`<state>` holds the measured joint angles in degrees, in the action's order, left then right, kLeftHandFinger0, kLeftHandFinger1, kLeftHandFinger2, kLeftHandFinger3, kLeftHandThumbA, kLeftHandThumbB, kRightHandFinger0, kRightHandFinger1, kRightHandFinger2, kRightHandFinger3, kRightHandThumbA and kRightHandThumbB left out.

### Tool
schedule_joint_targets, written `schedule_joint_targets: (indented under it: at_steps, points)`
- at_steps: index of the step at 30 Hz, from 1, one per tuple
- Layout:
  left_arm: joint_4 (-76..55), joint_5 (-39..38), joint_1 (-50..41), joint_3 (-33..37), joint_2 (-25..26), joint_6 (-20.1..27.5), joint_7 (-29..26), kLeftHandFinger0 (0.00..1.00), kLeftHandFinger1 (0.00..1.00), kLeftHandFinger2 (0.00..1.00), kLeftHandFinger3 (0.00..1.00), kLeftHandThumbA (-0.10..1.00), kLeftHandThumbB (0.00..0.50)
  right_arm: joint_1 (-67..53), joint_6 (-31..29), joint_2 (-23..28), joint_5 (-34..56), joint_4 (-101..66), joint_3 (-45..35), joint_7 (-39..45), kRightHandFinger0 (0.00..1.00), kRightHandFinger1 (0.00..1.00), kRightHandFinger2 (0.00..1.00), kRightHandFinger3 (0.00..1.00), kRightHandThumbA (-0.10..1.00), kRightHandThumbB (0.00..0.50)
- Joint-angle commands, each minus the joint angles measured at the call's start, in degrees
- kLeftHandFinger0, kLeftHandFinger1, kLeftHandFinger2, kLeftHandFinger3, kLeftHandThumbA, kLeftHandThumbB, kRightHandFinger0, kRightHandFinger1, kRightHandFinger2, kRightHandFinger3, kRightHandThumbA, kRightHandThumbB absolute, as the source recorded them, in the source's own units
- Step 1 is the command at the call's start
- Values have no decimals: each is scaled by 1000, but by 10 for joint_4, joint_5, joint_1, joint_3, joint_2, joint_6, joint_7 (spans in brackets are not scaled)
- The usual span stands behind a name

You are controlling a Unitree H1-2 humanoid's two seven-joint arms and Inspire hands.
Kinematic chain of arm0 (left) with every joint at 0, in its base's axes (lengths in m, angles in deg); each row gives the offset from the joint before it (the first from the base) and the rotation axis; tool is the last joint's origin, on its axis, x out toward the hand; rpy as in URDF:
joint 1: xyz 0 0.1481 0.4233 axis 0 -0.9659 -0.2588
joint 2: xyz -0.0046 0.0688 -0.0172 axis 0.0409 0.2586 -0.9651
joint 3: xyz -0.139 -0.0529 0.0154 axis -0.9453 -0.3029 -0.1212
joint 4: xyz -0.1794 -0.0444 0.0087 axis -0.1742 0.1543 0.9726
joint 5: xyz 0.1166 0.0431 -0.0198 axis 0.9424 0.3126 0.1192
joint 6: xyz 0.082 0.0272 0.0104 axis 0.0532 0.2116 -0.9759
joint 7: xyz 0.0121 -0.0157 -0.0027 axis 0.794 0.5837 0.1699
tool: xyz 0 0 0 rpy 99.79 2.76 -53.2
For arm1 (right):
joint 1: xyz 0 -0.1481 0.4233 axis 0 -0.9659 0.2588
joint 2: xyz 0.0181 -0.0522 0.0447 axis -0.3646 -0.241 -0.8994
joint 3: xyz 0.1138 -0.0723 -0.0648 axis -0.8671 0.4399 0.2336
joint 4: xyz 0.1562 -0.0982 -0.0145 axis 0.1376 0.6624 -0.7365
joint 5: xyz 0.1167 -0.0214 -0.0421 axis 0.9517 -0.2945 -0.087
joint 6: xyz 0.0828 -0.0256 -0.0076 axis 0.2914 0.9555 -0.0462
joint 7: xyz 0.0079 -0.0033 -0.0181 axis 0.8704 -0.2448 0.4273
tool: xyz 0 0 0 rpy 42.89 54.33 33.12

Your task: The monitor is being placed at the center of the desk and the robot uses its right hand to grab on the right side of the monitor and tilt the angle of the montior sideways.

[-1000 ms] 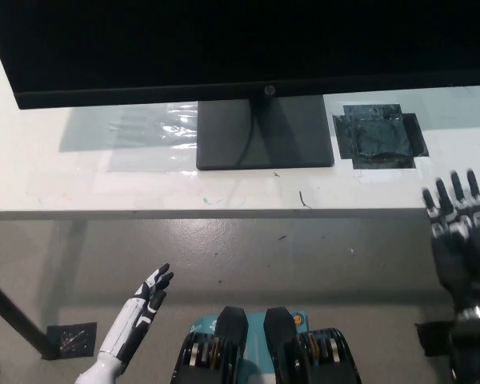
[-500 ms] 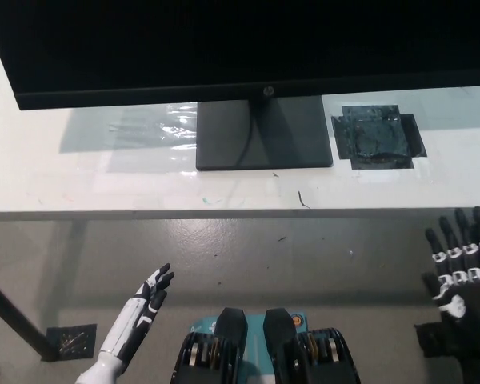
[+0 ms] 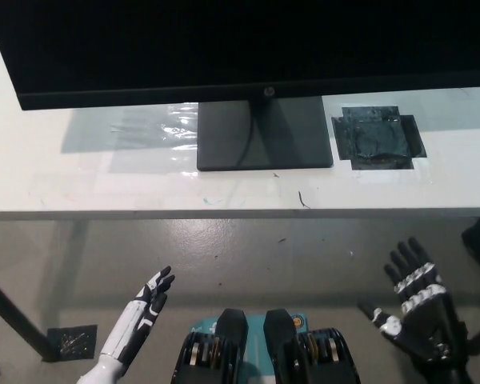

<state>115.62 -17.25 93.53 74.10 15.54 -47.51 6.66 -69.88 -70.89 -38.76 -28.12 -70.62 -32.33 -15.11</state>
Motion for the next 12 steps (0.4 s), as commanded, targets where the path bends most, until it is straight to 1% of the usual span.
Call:
schedule_joint_targets:
  at_steps: [1, 2, 6, 7, 9, 10, 12]
  points:
    - [-34, 10, -12, 5, 10, 25, -12, 1000, 1000, 1000, 1000, 1000, 304, 43, -157, 28, -218, 93, 52, -115, 1000, 1000, 1000, 1000, 1000, 340]
    - [-35, 10, -13, 5, 10, 25, -11, 1000, 1000, 1000, 1000, 1000, 305, 44, -157, 29, -216, 99, 54, -117, 1000, 1000, 1000, 1000, 1000, 346]
    - [-38, 10, -17, 7, 11, 25, -9, 1000, 1000, 1000, 1000, 1000, 305, 43, -157, 38, -225, 105, 71, -142, 1000, 1000, 1000, 1000, 1000, 342]
    - [-37, 13, -17, 9, 13, 25, -12, 1000, 1000, 1000, 1000, 1000, 305, 40, -157, 38, -225, 104, 74, -144, 1000, 1000, 1000, 1000, 1000, 330]
    - [-36, 18, -17, 12, 15, 25, -16, 1000, 1000, 1000, 1000, 1000, 305, 37, -157, 40, -224, 104, 81, -152, 1000, 1000, 1000, 1000, 1000, 327]
    - [-37, 17, -21, 13, 15, 25, -15, 1000, 1000, 1000, 1000, 1000, 302, 32, -157, 40, -223, 104, 85, -156, 1000, 1000, 1000, 1000, 1000, 345]
    - [-38, 17, -25, 14, 15, 25, -15, 1000, 1000, 1000, 1000, 1000, 300, 29, -157, 40, -222, 104, 88, -158, 1000, 1000, 1000, 1000, 1000, 347]
